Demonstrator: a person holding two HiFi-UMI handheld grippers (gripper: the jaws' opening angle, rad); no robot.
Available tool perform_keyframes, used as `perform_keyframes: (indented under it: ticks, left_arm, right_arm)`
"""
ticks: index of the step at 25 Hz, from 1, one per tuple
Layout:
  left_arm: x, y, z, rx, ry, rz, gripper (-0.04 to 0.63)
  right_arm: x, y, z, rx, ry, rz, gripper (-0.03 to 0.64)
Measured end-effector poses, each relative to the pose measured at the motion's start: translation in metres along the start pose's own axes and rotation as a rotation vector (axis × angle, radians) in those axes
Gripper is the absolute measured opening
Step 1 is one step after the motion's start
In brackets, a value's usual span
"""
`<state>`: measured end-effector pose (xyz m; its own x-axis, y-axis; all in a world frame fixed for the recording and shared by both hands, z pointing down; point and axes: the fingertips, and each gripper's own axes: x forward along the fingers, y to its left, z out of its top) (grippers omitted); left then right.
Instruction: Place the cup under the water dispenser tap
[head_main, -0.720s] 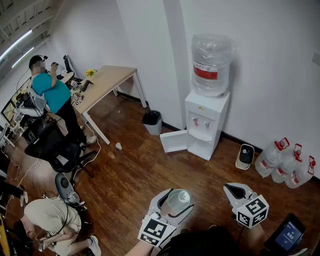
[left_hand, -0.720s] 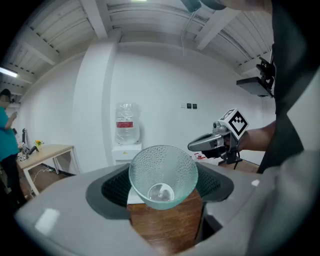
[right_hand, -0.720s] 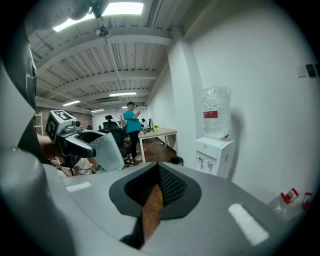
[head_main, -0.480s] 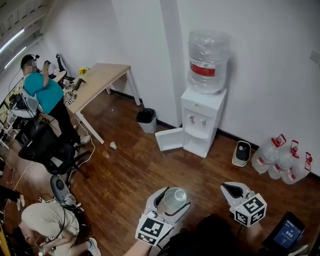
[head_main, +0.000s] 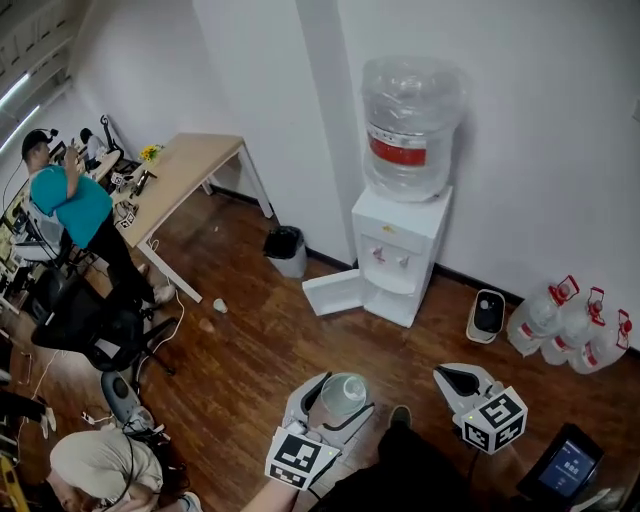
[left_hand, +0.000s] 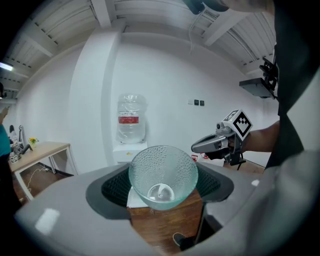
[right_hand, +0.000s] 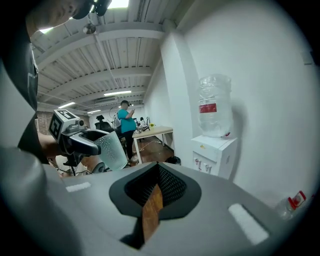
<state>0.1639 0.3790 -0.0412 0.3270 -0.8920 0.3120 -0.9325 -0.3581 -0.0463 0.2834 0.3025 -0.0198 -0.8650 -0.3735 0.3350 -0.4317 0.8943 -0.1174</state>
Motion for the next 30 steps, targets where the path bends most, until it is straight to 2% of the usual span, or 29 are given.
perform_keyframes:
  ticks: [12, 22, 27, 30]
  left_arm:
    - [0.126, 0.076, 0.038, -0.022, 0.045, 0.025, 0.383]
    - [0.183, 0.126, 0.036, -0.049, 0.082, -0.023, 0.382]
    - [0.205, 0.163, 0.032, -0.03, 0.093, -0.07, 0.383]
    - [0.221, 0.193, 0.029, -0.013, 0.094, -0.097, 0.383]
  right_arm:
    - [0.057, -0.118, 0.038, 0.01, -0.003, 0.026, 0.002]
    - [0.107, -0.155, 0.054, 0.029, 0.017, 0.011, 0.002]
    - [0.141, -0.166, 0.068, 0.038, 0.002, -0.051, 0.002]
    - [0.168, -0.169, 0.083, 0.021, 0.002, -0.057, 0.002]
